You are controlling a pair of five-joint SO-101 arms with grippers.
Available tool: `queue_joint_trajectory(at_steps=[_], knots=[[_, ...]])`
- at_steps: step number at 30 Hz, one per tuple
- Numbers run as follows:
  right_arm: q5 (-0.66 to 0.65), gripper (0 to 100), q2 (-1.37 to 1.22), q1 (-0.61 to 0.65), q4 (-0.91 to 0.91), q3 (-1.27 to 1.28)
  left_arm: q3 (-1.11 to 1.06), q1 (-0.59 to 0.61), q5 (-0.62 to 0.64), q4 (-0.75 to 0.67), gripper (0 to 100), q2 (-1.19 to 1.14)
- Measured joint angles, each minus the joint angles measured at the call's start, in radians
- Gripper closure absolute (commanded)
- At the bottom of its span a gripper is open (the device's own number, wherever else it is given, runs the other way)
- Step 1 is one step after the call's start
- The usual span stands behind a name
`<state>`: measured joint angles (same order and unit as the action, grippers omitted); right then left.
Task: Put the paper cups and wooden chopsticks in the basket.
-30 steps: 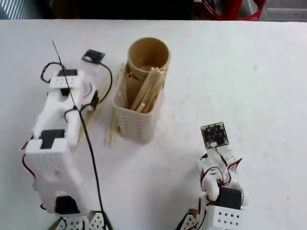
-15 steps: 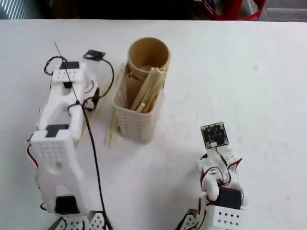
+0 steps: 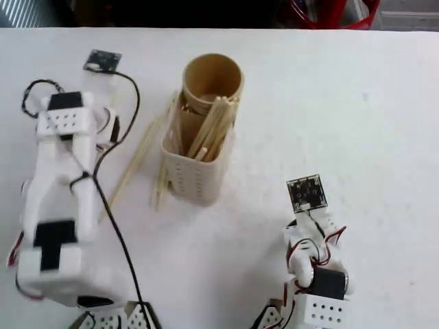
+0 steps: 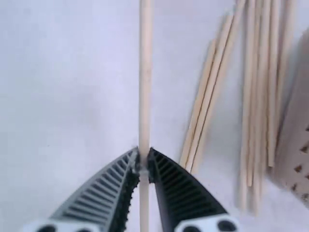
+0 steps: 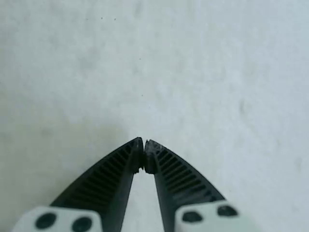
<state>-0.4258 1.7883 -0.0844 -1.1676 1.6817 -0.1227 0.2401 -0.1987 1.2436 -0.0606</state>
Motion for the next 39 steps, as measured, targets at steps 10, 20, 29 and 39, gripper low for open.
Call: queue_joint_trajectory(at_steps=[10, 20, 29, 39], knots=[[0.0, 98.1, 0.0, 0.0, 0.0, 0.0, -0.074, -0.245, 0.0, 0.054, 98, 0.675], [0.0, 98.1, 0.0, 0.0, 0.0, 0.0, -0.074, -0.522, -0.002, -0.092, 98, 0.862], [0.0, 98.1, 0.0, 0.0, 0.0, 0.0, -0.029, -0.677, -0.002, -0.247, 98, 0.804], [0.0, 98.1, 0.0, -0.002, 0.0, 0.0, -0.026, -0.695, 0.066, -0.374, 97, 0.738]])
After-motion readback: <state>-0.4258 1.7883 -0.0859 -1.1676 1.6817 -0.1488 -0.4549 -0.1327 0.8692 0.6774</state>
